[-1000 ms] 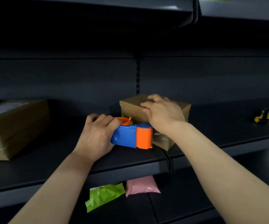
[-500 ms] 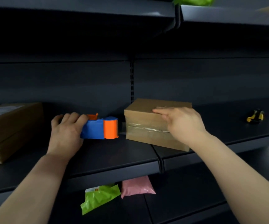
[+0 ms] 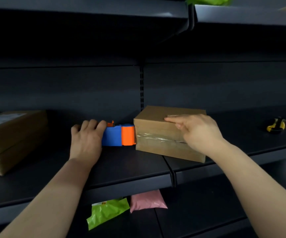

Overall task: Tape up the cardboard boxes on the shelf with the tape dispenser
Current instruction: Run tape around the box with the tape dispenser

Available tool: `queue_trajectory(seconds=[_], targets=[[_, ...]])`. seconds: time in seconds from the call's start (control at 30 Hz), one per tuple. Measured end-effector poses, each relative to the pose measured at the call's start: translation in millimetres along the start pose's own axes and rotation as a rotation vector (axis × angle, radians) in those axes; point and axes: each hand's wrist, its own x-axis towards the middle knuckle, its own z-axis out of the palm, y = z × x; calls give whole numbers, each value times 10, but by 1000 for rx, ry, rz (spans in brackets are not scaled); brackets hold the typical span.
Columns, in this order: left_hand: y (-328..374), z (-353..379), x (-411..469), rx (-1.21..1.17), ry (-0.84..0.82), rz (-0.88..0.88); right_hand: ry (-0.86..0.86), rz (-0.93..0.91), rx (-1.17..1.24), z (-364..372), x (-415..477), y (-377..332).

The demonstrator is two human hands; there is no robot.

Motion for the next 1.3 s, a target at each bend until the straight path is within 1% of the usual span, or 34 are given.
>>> queue_trajectory(seconds=[0.07, 0.13, 0.17, 0.23, 0.27, 0.33, 0.4, 0.5, 0.63, 0.7, 0.77, 0.83, 0.9, 0.93, 1.03, 1.1, 1.17, 1.23, 1.27, 1.3], targets=[[-5, -8, -27, -7, 17, 18, -33, 28, 15, -51, 4, 24], [-13, -31, -43, -20, 31, 22, 16, 58, -20, -33, 61, -9], [-2, -42, -44, -33, 31, 23, 99, 52, -97, 19, 110, -77], [33, -46, -47, -55, 21, 46, 318, 13, -305, 218, 230, -293], [45, -41, -48, -66, 18, 63, 391, -8, -362, 349, 297, -414], [47, -20, -58, -86, 16, 91, 455, -80, -410, 629, 413, -560], [31, -1, -73, -104, 23, 102, 535, -137, -443, 834, 497, -553], [34, 10, -73, -122, 31, 109, 689, -177, -440, 928, 564, -447], [29, 22, -54, -138, 9, 124, 762, -246, -321, 901, 564, -482], [13, 36, -55, -143, -1, 129, 784, -286, -280, 816, 487, -344], [5, 53, -54, -149, 5, 131, 832, -234, -301, 720, 371, -77], [14, 64, -49, -153, 10, 128, 880, -87, -241, 695, 284, 178], [34, 56, -37, -160, 4, 137, 869, 66, -137, 730, 268, 283], [39, 46, -37, -160, 0, 144, 845, 112, -97, 726, 275, 298], [37, 43, -50, -159, 13, 153, 790, 143, -82, 632, 271, 188], [43, 45, -51, -158, 19, 159, 719, 112, -118, 572, 306, -79], [48, 32, -44, -171, 21, 164, 569, 60, -185, 571, 417, -434], [31, 9, -60, -180, 11, 159, 321, 75, -239, 609, 525, -694], [13, 2, -68, -187, 12, 155, 236, 81, -272, 621, 563, -729], [-2, -1, -77, -196, 16, 155, 201, 64, -293, 634, 573, -698]])
